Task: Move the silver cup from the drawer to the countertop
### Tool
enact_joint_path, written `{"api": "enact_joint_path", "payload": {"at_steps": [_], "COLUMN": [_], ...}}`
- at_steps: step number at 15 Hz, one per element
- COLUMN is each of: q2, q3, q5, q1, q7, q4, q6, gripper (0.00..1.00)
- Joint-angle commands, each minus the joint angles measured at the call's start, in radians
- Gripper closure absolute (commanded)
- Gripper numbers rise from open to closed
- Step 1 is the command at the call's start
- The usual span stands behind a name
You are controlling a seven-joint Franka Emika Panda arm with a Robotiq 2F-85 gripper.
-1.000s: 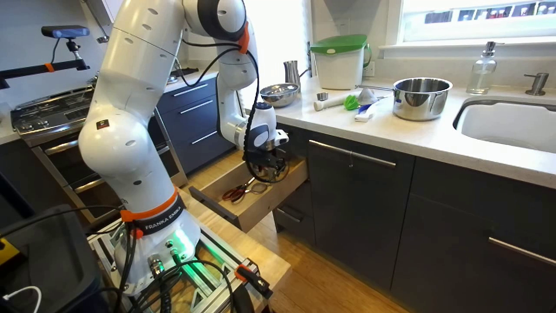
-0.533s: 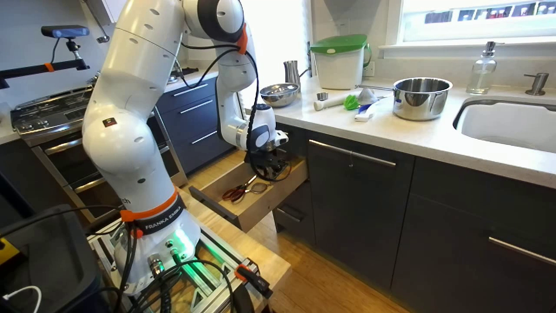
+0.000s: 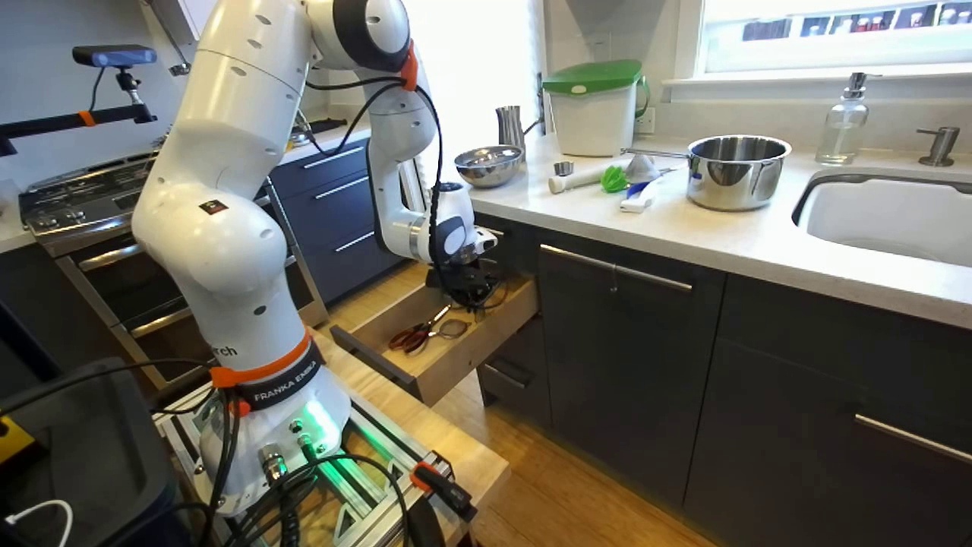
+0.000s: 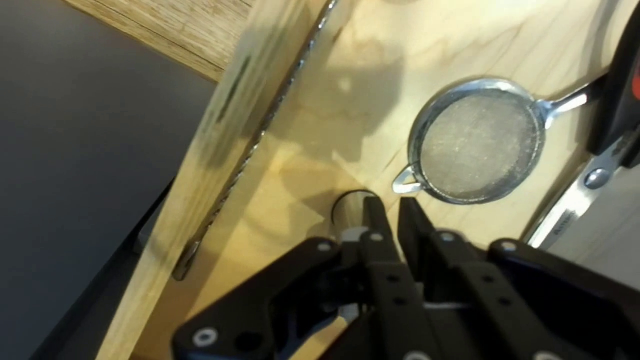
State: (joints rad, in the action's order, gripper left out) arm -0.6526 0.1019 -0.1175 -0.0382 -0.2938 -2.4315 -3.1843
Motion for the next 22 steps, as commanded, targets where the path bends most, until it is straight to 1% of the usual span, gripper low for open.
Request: {"api": "enact_joint_path", "payload": {"at_steps": [1, 2, 3, 4, 5, 7, 8, 12, 13, 14, 15, 16, 17, 18, 22], "q2": [0.043, 0.054, 0.063, 0.065, 0.07, 0.067, 0.06, 0.042, 0.04, 0.036, 0.031, 0.025, 0.022, 0.017, -0.005], "q3": [-0.082, -0.106, -0.147, -0.156, -0.18, -0.211, -0.215, -0.219, -0.223, -0.226, -0.222, -0.22, -0.217, -0.215, -0.179], "q5": [-0.024, -0.023, -0.025, -0.031, -0.035, -0.034, -0.032, -0.018, -0.016, -0.013, -0.011, -0.01, -0.008, -0.006, -0.008], "q1": [-0.113, -0.147, -0.196, -0.207, -0.234, -0.272, -0.273, -0.275, -0.278, -0.28, -0.272, -0.269, -0.266, -0.265, -0.227], "q7": [0.059, 0.072, 0.089, 0.092, 0.097, 0.106, 0.106, 0.108, 0.109, 0.111, 0.112, 0.113, 0.115, 0.117, 0.115], "q4": [-0.022, -0.033, -0.04, -0.045, -0.05, -0.047, -0.037, -0.031, -0.033, -0.034, -0.032, -0.031, -0.032, -0.032, -0.027], "q6": [0.067, 0.069, 0.067, 0.042, 0.017, -0.02, -0.035, -0.069, -0.075, -0.086, -0.093, -0.101, -0.107, -0.118, -0.166], "gripper": [0.53, 0.45, 0.37, 0.3, 0.22, 0.08, 0.01, 0.0, 0.06, 0.2, 0.3, 0.31, 0.37, 0.47, 0.77]}}
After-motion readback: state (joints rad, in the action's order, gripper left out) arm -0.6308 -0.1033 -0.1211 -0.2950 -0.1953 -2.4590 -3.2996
